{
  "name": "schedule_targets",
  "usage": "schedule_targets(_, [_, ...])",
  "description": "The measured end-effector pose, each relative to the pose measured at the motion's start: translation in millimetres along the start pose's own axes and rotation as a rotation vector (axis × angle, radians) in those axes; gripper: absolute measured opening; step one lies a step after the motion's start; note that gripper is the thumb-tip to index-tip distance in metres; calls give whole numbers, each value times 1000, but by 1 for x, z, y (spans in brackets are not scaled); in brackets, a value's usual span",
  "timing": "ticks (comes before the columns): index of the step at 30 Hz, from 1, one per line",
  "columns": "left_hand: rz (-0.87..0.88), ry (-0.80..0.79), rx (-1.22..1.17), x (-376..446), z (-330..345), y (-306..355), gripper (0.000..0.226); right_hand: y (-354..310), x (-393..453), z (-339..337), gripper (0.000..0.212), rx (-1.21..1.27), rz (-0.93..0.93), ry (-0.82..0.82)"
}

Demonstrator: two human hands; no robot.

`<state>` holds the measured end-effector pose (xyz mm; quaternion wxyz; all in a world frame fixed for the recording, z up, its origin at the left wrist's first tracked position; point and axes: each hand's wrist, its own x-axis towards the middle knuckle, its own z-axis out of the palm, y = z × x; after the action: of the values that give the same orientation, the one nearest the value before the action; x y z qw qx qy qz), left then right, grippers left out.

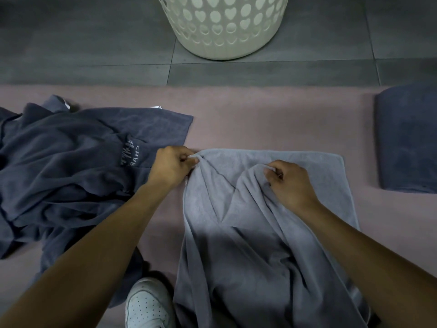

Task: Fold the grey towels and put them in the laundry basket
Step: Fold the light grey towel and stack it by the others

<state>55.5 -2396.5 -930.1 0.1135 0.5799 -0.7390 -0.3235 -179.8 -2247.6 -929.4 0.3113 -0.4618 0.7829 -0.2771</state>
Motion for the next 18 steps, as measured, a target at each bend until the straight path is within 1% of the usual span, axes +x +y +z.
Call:
schedule_targets(2, [14, -22, 56, 3, -6, -4, 8, 0, 1, 1, 19, -9, 5, -2])
schedule_targets(5, [97, -90, 230, 8, -16, -9, 19, -2, 3, 5, 21, -20, 17, -4])
schedule_targets(7, [139, -127, 317, 13, -21, -10, 22, -3, 5, 8, 21, -21, 15, -7])
schedule_targets(8, [150, -144, 334, 16, -22, -10, 21, -4, 5, 10, 21, -22, 14, -9])
schedule_targets(10, [180, -182, 340, 19, -21, -11, 7, -6, 6, 12, 20, -24, 16, -11])
schedule_targets(11, [183, -175, 327, 19, -19, -11, 8, -7, 6, 13, 20, -25, 19, -9])
schedule_targets(13, [119, -101, 234, 14, -14, -11, 19, -9, 7, 15, 19, -28, 21, -4])
schedule_targets(15, [-3, 23, 111, 3, -11, -12, 27, -9, 7, 17, 18, -32, 32, -11])
schedule_targets(18, [-162, 170, 16, -13, -3, -15, 22, -8, 7, 20, 18, -44, 39, -20])
